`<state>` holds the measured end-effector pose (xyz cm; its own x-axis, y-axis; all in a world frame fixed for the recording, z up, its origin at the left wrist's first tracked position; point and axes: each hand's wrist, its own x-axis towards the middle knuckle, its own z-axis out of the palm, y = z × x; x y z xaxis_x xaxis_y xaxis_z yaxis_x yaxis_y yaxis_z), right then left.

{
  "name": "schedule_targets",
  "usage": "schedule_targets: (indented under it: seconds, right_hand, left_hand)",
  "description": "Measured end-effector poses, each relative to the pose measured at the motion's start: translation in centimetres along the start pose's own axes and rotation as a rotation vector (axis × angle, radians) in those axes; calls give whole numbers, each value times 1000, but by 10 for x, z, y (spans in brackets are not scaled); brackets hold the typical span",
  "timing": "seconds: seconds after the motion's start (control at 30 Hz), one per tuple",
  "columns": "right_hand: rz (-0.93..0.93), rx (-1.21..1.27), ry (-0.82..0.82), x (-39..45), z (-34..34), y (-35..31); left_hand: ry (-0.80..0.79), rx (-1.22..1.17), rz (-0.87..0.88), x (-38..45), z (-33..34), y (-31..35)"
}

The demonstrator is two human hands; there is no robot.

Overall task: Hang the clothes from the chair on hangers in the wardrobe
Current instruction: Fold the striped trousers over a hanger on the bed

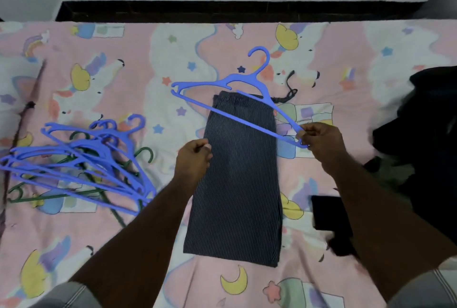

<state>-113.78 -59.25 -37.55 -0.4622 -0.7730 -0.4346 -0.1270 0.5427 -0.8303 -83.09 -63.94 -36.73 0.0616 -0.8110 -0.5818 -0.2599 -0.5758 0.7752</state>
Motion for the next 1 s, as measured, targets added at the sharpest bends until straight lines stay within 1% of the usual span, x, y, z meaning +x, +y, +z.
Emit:
schedule_targets:
  seconds: [0.13, 0.33, 0.5, 0.63, 0.77, 0.9, 1.0]
  right_hand:
    - [-20, -76, -36, 38, -9, -2]
    - [-39, -164, -89, 76, -2, -16]
    - [-9, -182, -113, 100, 8, -19]
    - [-10, -214, -132, 118, 12, -14]
    - [-12, -227, -78, 131, 14, -6]
    - [-19, -270, -24, 139, 16, 1]
    - [-14, -290, 17, 147, 18, 3]
  left_hand:
    - [8, 127, 49, 26, 6, 6]
    - [32, 257, 147, 65, 11, 28]
    - [63, 544, 260, 100, 25, 46]
    - [39, 597, 321, 128, 43, 66]
    - [34, 613, 324, 154, 48, 76]
    - [4, 713, 313, 173, 47, 74]
    - [-25, 726, 303, 181, 50, 74]
